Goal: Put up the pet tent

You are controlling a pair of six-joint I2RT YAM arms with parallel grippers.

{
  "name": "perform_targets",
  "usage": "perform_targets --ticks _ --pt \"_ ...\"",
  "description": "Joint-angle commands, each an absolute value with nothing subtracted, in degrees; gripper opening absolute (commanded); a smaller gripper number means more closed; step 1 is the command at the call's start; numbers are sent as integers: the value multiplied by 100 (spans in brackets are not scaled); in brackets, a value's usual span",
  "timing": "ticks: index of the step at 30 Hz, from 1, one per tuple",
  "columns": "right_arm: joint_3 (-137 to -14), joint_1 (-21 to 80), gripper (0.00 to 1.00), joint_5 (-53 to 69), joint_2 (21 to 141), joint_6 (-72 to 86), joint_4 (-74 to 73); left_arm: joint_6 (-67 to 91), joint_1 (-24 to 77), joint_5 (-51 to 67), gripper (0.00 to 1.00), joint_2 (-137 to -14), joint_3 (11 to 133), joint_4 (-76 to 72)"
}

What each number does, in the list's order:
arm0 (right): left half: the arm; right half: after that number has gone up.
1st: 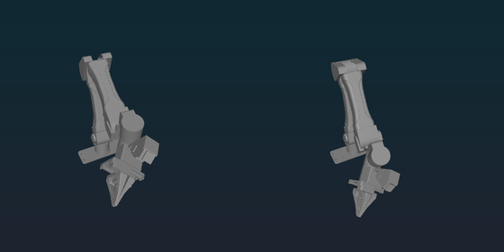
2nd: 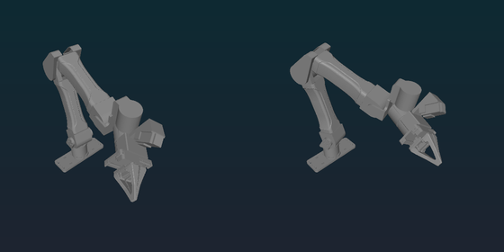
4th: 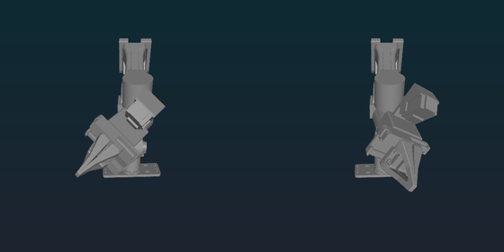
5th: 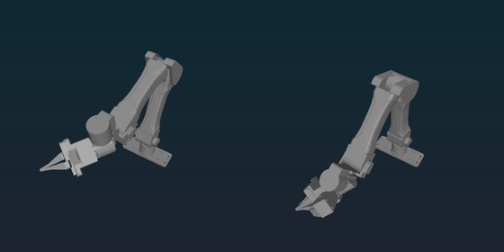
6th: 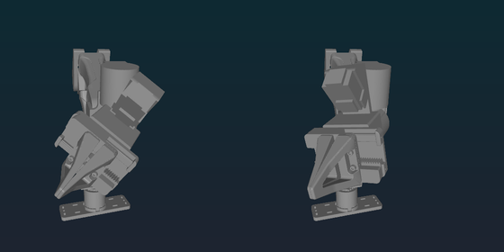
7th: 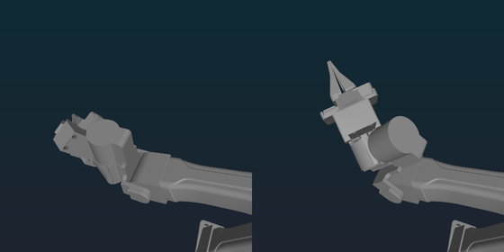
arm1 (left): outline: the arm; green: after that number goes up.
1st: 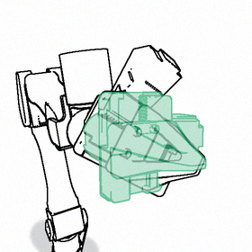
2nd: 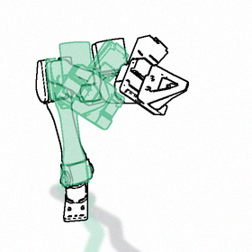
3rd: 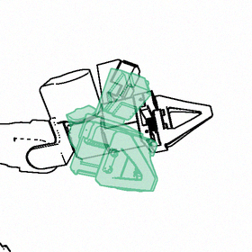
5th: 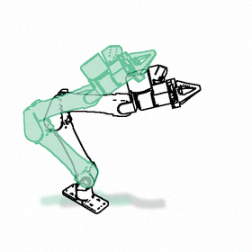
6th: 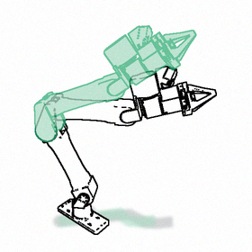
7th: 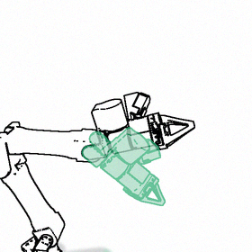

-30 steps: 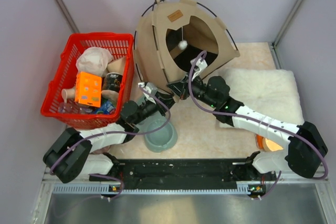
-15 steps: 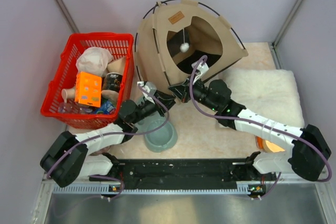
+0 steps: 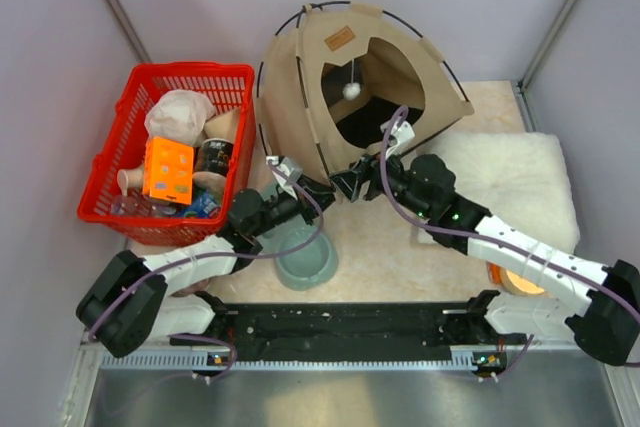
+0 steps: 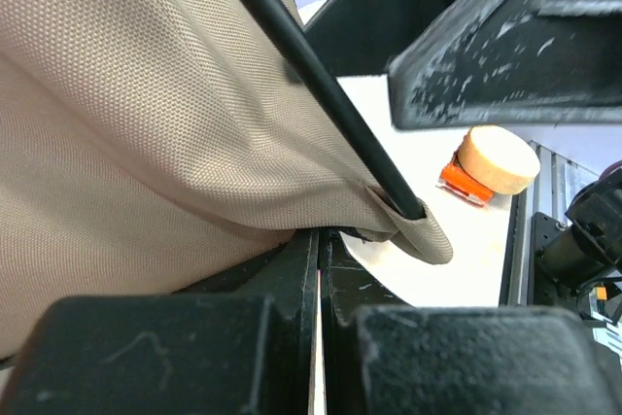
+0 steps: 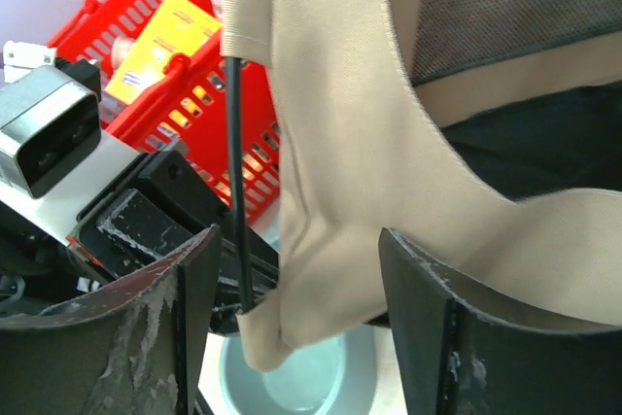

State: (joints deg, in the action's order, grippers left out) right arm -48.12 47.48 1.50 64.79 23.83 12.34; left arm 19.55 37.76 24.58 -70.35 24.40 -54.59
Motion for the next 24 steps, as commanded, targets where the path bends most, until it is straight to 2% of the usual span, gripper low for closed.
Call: perform_targets --ticks 1,2,4,6,9,10,11,18,24 --pt "-5124 4737 67 -518 6083 2364 344 1767 3753 2435 4 -6812 2672 -5345" --pt "-5159 4737 68 -614 6047 2373 238 1723 3753 2417 10 -6777 2672 -5222" --pt "-5273 4729 70 -816 5977 2382 18 1591 3753 2338 26 -6689 2689 -4888" --pt "-5396 4711 71 -1080 5933 2452 -359 1442 3753 2224 46 -6549 2707 -4537" --pt "-5572 4624 72 -1423 5871 2645 -728 1161 3753 1987 64 -6171 2716 -3957" --pt "-5624 4597 73 -1502 5845 2706 -834 1056 3753 1917 76 -6005 2716 -3781" --pt "-5669 4571 73 -1633 5810 2811 -931 976 3753 1838 98 -5855 2725 -3597" --pt "-5853 4430 71 -1933 5678 2900 -1344 1211 3762 977 99 -4949 3268 -2365" --pt "-6354 4342 67 -2390 5722 3181 -2099 1459 3753 765 99 -5755 4681 -1813"
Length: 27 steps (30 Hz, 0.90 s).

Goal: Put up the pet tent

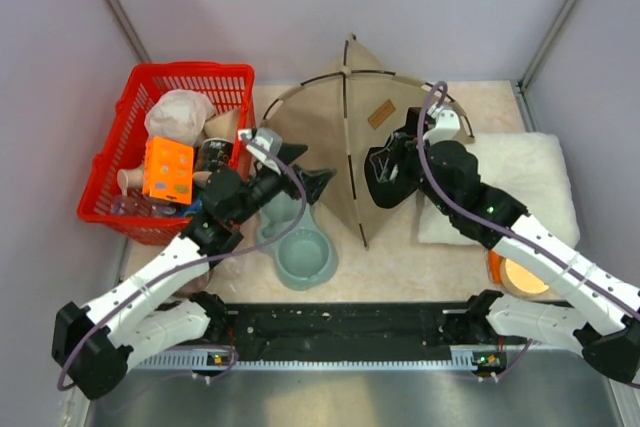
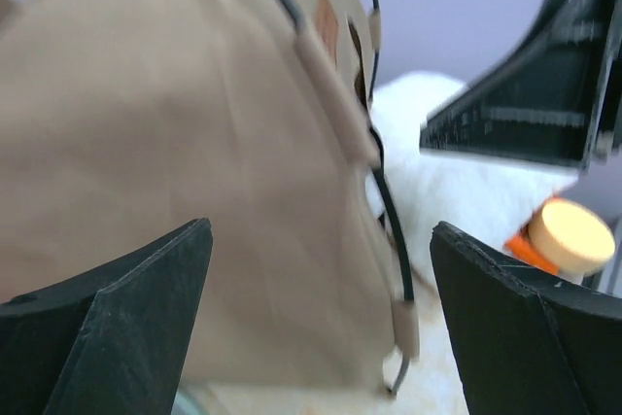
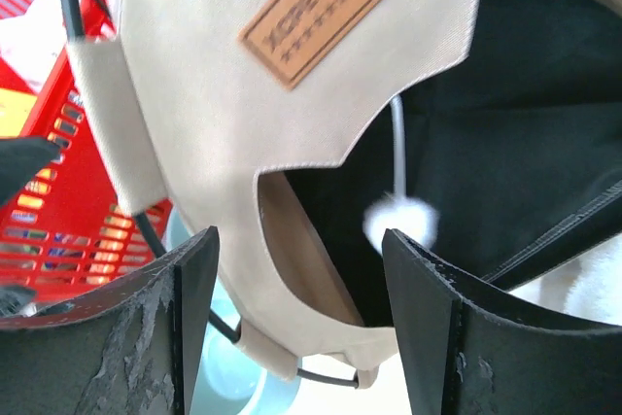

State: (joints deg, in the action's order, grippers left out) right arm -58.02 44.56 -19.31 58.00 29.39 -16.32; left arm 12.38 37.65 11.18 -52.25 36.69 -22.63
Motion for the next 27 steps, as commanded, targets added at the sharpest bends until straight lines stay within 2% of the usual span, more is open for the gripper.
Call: perform_targets --ticks 1,7,11,16,17,18,20,27 --pt "-6398 4316 67 -2425 5730 3216 -2205 1555 3753 756 99 -6027 5024 -1654" --pt "-6478 4245 65 -2505 5669 3348 -2531 1960 3762 652 90 -7091 6256 -1328" --pt "-6451 4228 65 -2522 5581 3410 -2706 1951 3771 53 77 -7645 7107 -442" --pt "-6451 4210 65 -2724 5397 3384 -2944 1671 3832 -369 47 -8191 7865 421" --pt "-6442 4210 65 -2751 5379 3366 -2988 1539 3832 -404 38 -8252 7953 465" --pt "-6451 4201 65 -2777 5362 3340 -3032 1425 3832 -465 29 -8331 8067 501" --pt "-6495 4184 65 -2856 5353 3305 -3155 1127 3832 -562 0 -8498 8305 536" --pt "-6811 3693 67 -2857 5686 3217 -3831 -429 3815 -368 0 -9271 9359 465"
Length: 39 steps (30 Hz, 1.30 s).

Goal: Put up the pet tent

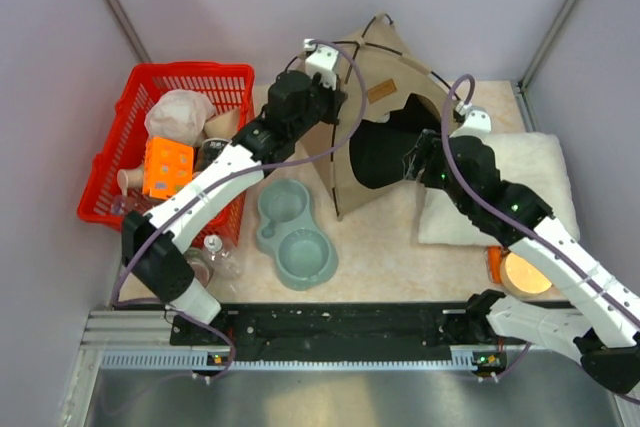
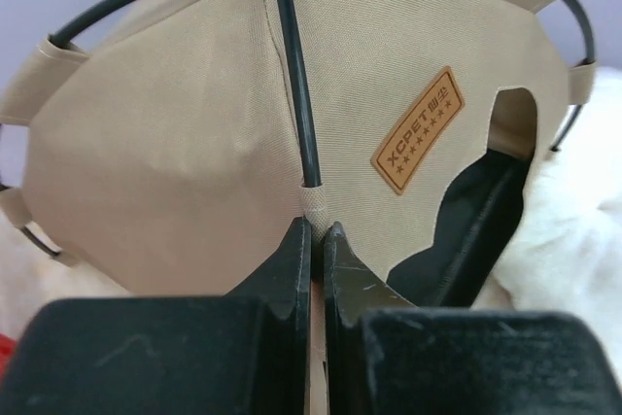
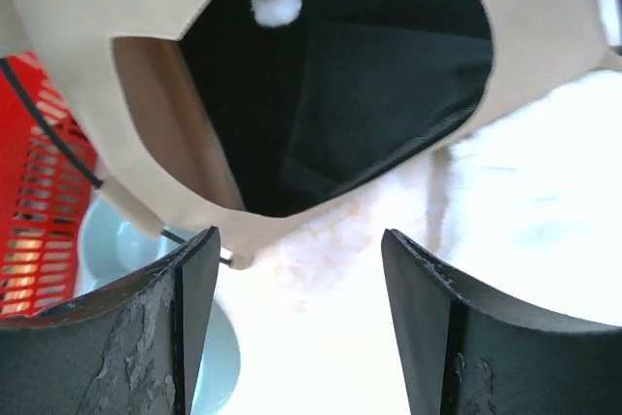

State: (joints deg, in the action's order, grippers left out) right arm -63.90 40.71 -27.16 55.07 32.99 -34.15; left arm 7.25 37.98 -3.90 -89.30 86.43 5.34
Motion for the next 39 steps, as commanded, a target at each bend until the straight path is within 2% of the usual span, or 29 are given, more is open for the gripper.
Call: perform_targets --ticks 1,3,7,15,21,27,32,33,34,35,36,38,39 --pt "-6829 3552 69 -2856 5739 3234 -3928 -544 3814 -561 0 -9429 9595 614" --pt "-6855 3254 74 -2787 5818 3287 -4069 -738 3806 -990 0 -9684 10096 939" --pt "-6820 2735 82 -2733 5888 3252 -4157 -896 3788 -1607 0 -9703 10248 1151" --pt "-6627 1680 86 -2514 6301 3050 -3939 -1424 3718 -2610 0 -9527 10266 1222" --pt "-6083 1205 98 -2164 7082 2620 -3534 -1134 3683 -2479 0 -9712 10336 1108" --pt "-5739 1160 99 -1108 8180 2188 -3032 -976 3604 -2250 0 -9984 10801 1239" --pt "-5809 1160 99 -1475 9060 2303 -2769 -897 3472 -2057 0 -10125 11091 1406" --pt "-5818 1160 97 -1607 9166 2320 -2742 -879 3437 -2013 0 -10134 11109 1424" --pt "-5801 1151 90 -1722 9228 2338 -2707 -853 3410 -1960 0 -10142 11135 1441" --pt "-5792 1160 76 -1879 9237 2373 -2716 -835 3384 -1925 0 -10134 11144 1450" --pt "-5766 1160 52 -2072 9168 2417 -2698 -809 3358 -1907 0 -10134 11145 1450" --pt "-5696 1160 12 -2354 8870 2469 -2689 -782 3322 -1855 0 -10134 11162 1459" --pt "-5652 1151 2 -2451 8668 2496 -2689 -756 3287 -1854 0 -10142 11171 1468"
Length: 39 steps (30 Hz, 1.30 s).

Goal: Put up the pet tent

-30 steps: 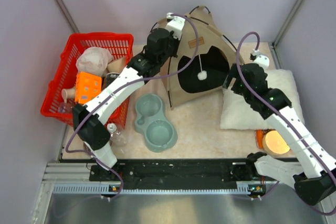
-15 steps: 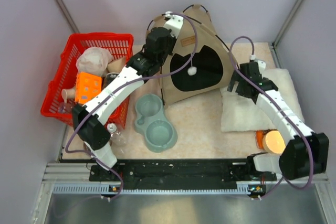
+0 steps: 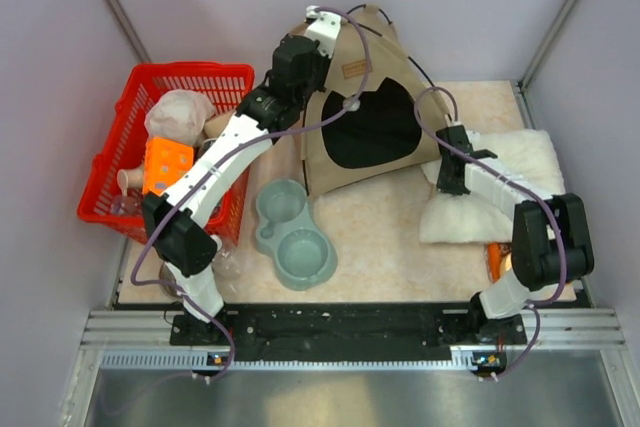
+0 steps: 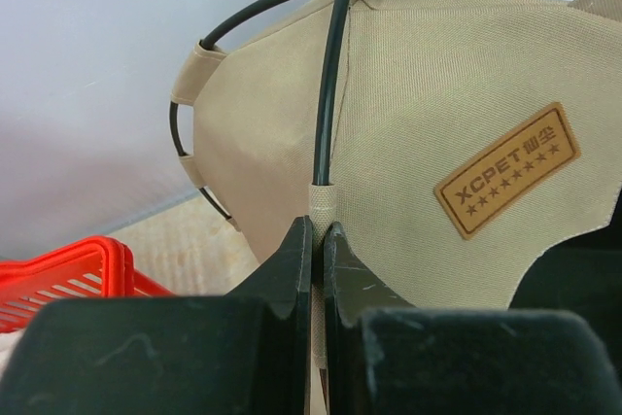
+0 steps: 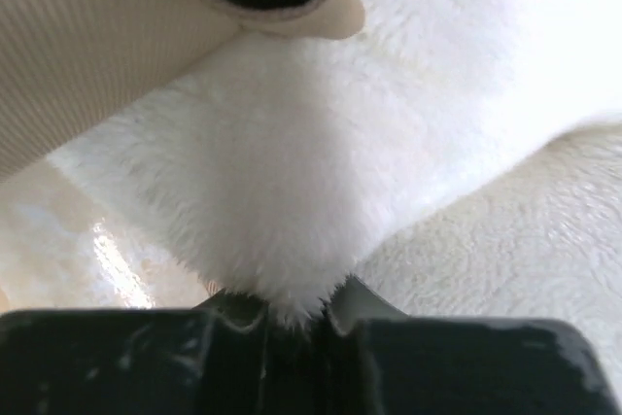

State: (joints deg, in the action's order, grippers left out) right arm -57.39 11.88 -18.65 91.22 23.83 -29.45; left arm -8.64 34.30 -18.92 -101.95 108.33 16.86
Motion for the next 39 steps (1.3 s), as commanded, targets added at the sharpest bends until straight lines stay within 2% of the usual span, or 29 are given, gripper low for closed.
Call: perform_targets --ticks 1,13,24,29,34,39 --pt "-5634 1151 0 -2539 8457 2513 -2716 -721 3278 -1863 0 -10151 11180 1459" --pt "-5730 932 0 -3251 6584 2839 -3129 -501 3182 -1995 0 -10064 11162 1354" --pt "-6276 545 0 -3929 6811 2830 -3613 -458 3006 -2637 0 -9467 10723 625" --pt "-5916 527 0 -3569 6899 2926 -3235 -369 2839 -2304 0 -9237 10714 457" --pt "-6125 527 0 -3279 6777 3050 -3146 -361 2839 -1768 0 -9167 10363 431" --pt "-6661 536 0 -2086 6347 2638 -2585 -27 2856 -951 0 -9097 9643 98"
